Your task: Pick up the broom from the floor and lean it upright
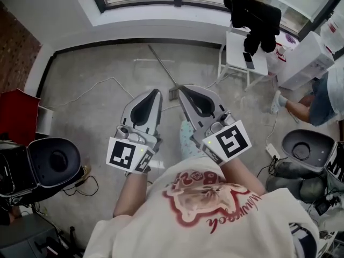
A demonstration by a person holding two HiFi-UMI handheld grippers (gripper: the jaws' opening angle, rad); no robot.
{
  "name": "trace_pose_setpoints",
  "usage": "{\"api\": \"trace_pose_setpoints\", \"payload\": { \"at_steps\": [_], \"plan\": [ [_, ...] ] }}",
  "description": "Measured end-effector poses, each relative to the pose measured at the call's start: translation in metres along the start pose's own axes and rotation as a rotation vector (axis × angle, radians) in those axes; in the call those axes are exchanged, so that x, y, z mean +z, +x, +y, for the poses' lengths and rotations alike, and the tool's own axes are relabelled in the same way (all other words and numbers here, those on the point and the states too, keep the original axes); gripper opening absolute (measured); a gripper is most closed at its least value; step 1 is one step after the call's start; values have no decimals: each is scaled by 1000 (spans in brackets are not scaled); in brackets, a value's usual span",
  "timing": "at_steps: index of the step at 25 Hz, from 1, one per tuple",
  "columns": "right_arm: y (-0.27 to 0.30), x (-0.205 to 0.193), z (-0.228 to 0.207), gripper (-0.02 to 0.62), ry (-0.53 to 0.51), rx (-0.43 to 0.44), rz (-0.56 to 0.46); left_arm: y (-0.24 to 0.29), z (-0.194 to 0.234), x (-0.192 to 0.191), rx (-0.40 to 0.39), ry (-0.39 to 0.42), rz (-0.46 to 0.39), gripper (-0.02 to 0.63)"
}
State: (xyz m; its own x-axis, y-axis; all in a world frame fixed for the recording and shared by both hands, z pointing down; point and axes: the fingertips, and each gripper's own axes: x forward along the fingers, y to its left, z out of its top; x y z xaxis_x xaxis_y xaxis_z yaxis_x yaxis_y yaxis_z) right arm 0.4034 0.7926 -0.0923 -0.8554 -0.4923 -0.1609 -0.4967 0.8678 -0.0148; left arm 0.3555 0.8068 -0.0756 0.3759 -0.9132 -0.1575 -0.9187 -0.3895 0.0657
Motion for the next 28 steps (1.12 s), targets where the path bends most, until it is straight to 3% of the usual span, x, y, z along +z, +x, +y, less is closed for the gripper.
{"api": "trace_pose_setpoints", "payload": {
  "at_steps": [8,16,22,28],
  "plan": [
    [103,-23,-99,23,-41,23,-12,107,98,-20,34,31,-11,21],
    [233,-48,-230,23,-44,46,44,255,204,-31,42,96,5,21],
    [308,-66,-276,23,-42,71,74,316,268,-35,60,78,30,21],
    [343,-72,-293,23,-18,81,79,332,298,-37,74,69,46,21]
  ]
}}
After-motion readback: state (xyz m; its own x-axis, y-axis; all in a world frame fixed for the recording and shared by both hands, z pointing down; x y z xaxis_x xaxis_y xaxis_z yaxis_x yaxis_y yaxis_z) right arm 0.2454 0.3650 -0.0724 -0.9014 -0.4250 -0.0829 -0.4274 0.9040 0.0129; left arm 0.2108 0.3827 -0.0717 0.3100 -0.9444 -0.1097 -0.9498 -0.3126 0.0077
